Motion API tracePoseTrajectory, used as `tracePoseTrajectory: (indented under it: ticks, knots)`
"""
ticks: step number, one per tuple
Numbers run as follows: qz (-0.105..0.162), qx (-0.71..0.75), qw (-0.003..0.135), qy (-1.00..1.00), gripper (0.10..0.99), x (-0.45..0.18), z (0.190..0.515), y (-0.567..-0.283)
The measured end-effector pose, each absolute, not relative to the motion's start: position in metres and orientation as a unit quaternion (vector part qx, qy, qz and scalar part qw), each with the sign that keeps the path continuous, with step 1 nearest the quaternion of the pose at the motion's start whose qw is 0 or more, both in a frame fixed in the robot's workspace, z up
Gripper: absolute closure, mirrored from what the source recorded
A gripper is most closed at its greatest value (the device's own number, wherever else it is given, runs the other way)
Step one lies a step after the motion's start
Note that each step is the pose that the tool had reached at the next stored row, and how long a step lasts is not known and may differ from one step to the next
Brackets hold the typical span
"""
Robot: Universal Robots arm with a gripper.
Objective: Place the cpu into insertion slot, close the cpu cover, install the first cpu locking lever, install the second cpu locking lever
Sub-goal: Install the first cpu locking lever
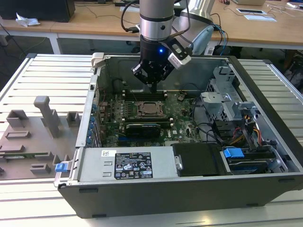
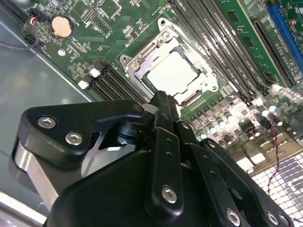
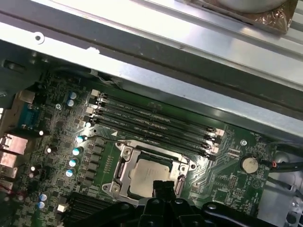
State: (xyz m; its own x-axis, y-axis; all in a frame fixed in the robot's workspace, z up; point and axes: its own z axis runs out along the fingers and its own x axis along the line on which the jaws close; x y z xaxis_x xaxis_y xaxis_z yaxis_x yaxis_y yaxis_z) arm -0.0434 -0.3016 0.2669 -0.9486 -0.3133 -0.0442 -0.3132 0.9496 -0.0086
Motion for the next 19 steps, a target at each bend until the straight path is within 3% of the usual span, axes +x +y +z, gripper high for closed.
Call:
tracePoseTrajectory:
  ticks: [19]
  knots:
    - [0.001, -0.236, 0.023, 0.971, 0.98, -0.0434, 0.2669, -0.3016]
